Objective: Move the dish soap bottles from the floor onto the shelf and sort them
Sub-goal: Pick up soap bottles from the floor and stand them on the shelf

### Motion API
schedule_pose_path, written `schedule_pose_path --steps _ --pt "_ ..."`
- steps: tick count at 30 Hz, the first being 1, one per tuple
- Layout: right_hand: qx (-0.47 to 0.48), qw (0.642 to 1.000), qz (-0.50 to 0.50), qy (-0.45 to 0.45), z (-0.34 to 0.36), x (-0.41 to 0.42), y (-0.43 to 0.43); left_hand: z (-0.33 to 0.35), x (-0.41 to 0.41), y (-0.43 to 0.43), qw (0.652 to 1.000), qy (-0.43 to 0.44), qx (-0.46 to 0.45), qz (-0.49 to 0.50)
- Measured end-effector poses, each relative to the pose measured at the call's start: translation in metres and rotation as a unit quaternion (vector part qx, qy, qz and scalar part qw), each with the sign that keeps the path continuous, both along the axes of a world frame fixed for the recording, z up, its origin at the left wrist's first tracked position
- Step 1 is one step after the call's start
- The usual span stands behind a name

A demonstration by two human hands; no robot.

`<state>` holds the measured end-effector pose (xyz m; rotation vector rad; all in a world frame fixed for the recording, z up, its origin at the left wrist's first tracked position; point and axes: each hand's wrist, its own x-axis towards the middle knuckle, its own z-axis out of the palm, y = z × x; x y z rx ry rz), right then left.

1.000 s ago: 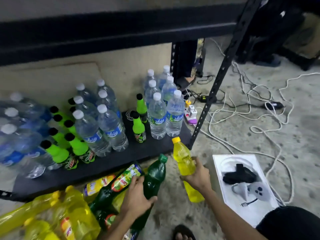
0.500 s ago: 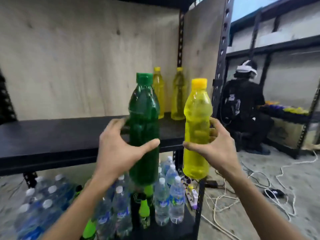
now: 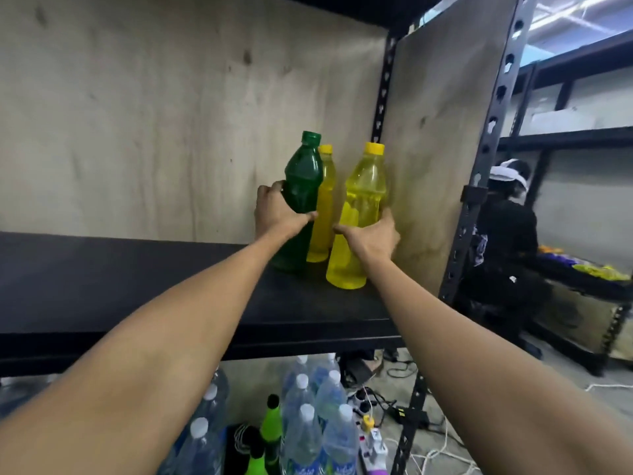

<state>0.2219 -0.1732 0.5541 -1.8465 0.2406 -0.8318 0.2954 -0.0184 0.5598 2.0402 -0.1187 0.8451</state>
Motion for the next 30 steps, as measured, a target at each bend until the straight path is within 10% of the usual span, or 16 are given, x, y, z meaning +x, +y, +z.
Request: schedule_pose_path --steps 11,17,24,27,30 --pt "-0.038 0.999 0.006 0.008 -0.015 0.058 -0.001 -0.017 0.053 0.010 0.999 0.031 -0.037 -0.023" --pt "-0.049 0.992 0.014 0.114 -0.013 0.017 0.004 -0.005 0.010 0.029 0.979 0.200 0.016 -0.043" --pt "-0.065 0.996 -0.031 -0.058 -0.156 -0.167 0.045 -0.121 -0.215 0.096 0.988 -0.138 -0.019 -0.061" --pt "-0.057 0.996 -0.017 0.069 -0.284 -0.223 0.070 -0.235 -0.291 0.130 0.994 -0.107 0.028 -0.004" --pt "-0.030 0.944 0.062 0.324 -0.406 -0.248 0.087 -0.356 -0.309 0.164 0.991 0.124 0.048 0.006"
